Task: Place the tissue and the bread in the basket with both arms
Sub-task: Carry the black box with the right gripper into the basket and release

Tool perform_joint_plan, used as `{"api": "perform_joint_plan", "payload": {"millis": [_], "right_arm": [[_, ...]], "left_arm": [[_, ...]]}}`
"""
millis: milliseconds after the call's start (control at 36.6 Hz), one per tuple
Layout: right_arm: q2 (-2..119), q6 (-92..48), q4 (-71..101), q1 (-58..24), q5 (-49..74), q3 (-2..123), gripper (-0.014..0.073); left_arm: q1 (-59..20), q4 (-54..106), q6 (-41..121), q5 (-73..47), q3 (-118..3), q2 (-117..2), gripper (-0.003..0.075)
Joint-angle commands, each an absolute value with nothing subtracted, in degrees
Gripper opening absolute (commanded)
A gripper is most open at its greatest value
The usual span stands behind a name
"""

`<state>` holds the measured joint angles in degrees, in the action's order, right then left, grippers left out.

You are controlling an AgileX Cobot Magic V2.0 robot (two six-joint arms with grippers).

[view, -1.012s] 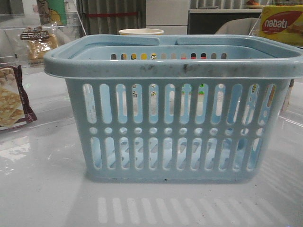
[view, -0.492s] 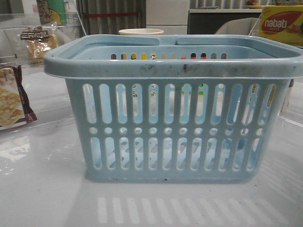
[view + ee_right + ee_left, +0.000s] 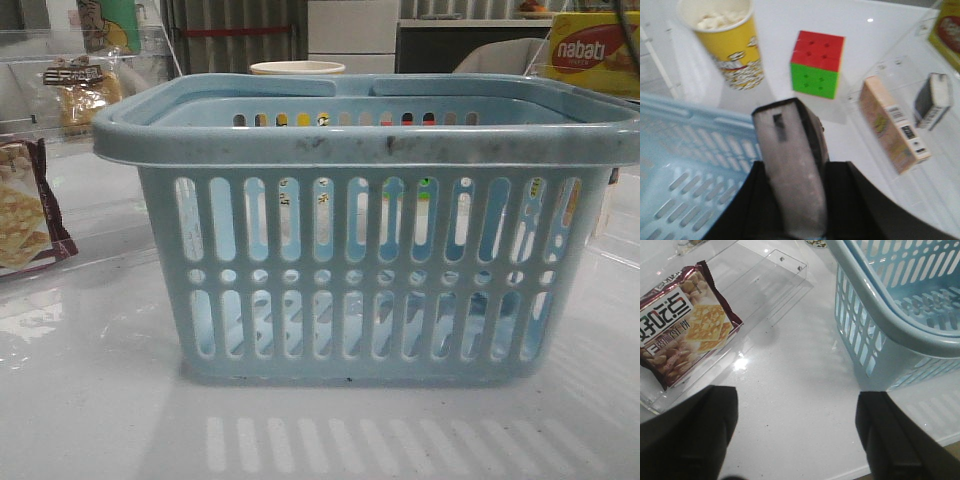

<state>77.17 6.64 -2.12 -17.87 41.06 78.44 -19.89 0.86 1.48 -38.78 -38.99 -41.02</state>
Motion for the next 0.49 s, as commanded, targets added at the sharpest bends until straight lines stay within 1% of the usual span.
{"api": "perform_joint_plan", "payload": {"millis": [0, 109, 137, 191, 274, 301, 328, 356, 465], "right_arm": [[76.2, 6.5, -2.3, -24.0, 39.0, 79.5, 0.0161], [78.2, 6.5, -2.3, -30.3, 38.4, 78.2, 0.0169], [79.0, 6.5, -2.3, -31.3, 38.2, 78.1, 0.0194], [80.3, 6.5, -2.3, -32.3, 37.7, 78.1, 0.0296], [81.5, 6.5, -2.7, -32.3, 37.1, 78.1, 0.0516], [81.5, 6.5, -3.6, -32.2, 37.0, 78.1, 0.0569], [81.3, 6.5, -4.2, -32.2, 37.0, 78.1, 0.0601], [80.9, 6.5, -4.4, -32.2, 37.0, 78.1, 0.0608], [76.8, 6.5, -4.6, -32.3, 37.3, 77.2, 0.0588]], "left_arm": [[-20.4, 1.2, 1.4, -34.9, -40.8, -41.1, 0.0548], [-20.4, 1.2, 1.4, -34.9, -40.8, -41.1, 0.0548], [-20.4, 1.2, 1.4, -34.9, -40.8, -41.1, 0.0548], [-20.4, 1.2, 1.4, -34.9, -40.8, -41.1, 0.0548], [-20.4, 1.2, 1.4, -34.9, -40.8, -41.1, 0.0548], [-20.4, 1.2, 1.4, -34.9, -40.8, -41.1, 0.0548], [-20.4, 1.2, 1.4, -34.9, -40.8, -41.1, 0.0548], [-20.4, 1.2, 1.4, -34.9, -40.8, -41.1, 0.0548], [-20.4, 1.2, 1.4, -34.9, -40.8, -41.1, 0.0548]]}}
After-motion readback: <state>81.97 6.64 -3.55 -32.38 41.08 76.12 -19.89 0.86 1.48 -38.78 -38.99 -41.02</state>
